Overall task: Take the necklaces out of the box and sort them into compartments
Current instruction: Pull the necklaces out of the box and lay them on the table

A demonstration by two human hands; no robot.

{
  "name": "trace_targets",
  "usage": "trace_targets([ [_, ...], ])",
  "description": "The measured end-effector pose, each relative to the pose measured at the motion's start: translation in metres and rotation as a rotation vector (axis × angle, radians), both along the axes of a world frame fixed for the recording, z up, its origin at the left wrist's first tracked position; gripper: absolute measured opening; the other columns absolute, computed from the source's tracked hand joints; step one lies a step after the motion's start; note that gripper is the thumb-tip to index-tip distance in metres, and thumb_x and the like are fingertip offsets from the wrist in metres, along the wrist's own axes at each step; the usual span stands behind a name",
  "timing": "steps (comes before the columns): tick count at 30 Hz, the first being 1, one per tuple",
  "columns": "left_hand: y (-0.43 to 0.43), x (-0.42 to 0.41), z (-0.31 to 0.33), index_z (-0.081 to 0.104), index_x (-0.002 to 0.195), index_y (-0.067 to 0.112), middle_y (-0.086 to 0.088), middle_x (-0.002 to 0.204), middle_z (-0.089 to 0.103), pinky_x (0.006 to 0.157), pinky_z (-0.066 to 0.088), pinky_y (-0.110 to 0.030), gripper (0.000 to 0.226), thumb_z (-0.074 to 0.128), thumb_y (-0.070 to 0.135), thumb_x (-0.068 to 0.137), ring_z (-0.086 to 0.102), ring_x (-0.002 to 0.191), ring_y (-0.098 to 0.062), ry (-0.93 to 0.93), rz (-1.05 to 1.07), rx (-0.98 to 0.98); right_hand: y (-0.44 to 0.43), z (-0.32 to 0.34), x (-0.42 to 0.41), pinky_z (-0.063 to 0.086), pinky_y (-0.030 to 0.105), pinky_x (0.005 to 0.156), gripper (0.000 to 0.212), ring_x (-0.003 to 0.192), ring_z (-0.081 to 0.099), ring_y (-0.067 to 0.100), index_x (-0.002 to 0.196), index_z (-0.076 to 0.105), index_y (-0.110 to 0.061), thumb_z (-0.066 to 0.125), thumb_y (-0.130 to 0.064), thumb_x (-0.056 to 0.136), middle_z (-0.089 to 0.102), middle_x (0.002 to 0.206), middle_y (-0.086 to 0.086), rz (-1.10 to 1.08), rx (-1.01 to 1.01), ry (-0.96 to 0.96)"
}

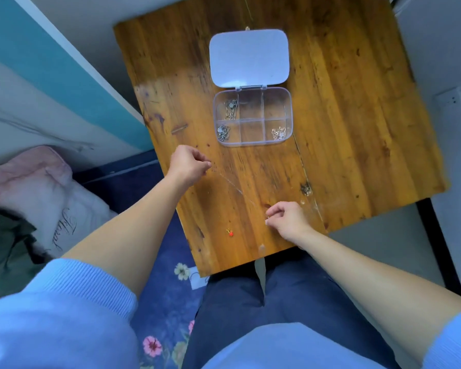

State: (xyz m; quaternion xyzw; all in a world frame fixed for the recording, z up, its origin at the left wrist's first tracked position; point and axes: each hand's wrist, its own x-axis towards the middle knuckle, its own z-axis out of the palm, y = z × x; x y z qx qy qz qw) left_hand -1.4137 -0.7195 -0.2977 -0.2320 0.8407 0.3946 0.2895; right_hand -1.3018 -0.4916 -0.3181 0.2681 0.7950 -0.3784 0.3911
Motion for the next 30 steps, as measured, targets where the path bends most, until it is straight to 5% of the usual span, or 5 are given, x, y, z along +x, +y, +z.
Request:
trace_targets([
  [9, 0.035, -0.012, -0.040, 0.066, 0.076, 0.003, -0.014, 0.077, 0.067, 0.063, 0.061, -0.029, 0.013, 0.068, -0.008, 0.081, 0.067, 0.062, -0.023, -0.069, 0.386, 0.226, -0.009, -0.022, 0.031, 0.048, 0.025, 0.060, 0.011, 0.071, 0.062, 0.011, 0.076, 0.064, -0.027, 0.072, -0.022, 0.081, 0.065, 0.067, -0.009, 0.139, 0.143, 0.068],
  [16, 0.035, -0.020, -0.036, 0.064, 0.099, 0.002, -0.013, 0.086, 0.068, 0.059, 0.059, -0.029, 0.012, 0.065, 0.002, 0.087, 0.067, 0.064, -0.023, -0.033, 0.378, 0.230, 0.000, -0.021, 0.017, 0.052, 0.030, 0.071, 0.014, 0.082, 0.065, 0.017, 0.078, 0.064, -0.029, 0.077, -0.035, 0.077, 0.068, 0.077, -0.010, 0.238, 0.118, 0.018],
  [23, 0.034, -0.043, -0.016, 0.059, 0.091, 0.008, -0.011, 0.076, 0.065, 0.052, 0.056, -0.030, 0.018, 0.059, 0.026, 0.093, 0.063, 0.054, -0.020, 0.075, 0.373, 0.165, 0.032, 0.019, -0.103, 0.053, 0.036, 0.073, 0.004, 0.079, 0.066, 0.024, 0.079, 0.071, -0.025, 0.068, -0.024, 0.079, 0.070, 0.074, -0.005, 0.113, 0.219, 0.519],
  [26, 0.041, -0.045, -0.018, 0.056, 0.082, 0.007, -0.017, 0.074, 0.067, 0.046, 0.055, -0.028, 0.021, 0.063, 0.024, 0.092, 0.065, 0.054, -0.024, 0.009, 0.417, 0.156, 0.031, 0.029, -0.157, 0.047, 0.031, 0.072, 0.012, 0.091, 0.065, 0.029, 0.090, 0.073, -0.024, 0.063, -0.027, 0.084, 0.074, 0.094, 0.002, 0.310, 0.331, 0.552],
  [30, 0.045, -0.048, -0.018, 0.061, 0.093, -0.004, -0.021, 0.071, 0.069, 0.048, 0.058, -0.030, 0.019, 0.064, 0.015, 0.092, 0.068, 0.055, -0.028, -0.058, 0.494, 0.205, 0.016, 0.022, -0.198, 0.040, 0.032, 0.068, 0.021, 0.099, 0.064, 0.036, 0.104, 0.071, -0.016, 0.058, -0.019, 0.088, 0.070, 0.106, 0.013, 0.835, 0.583, 0.413],
])
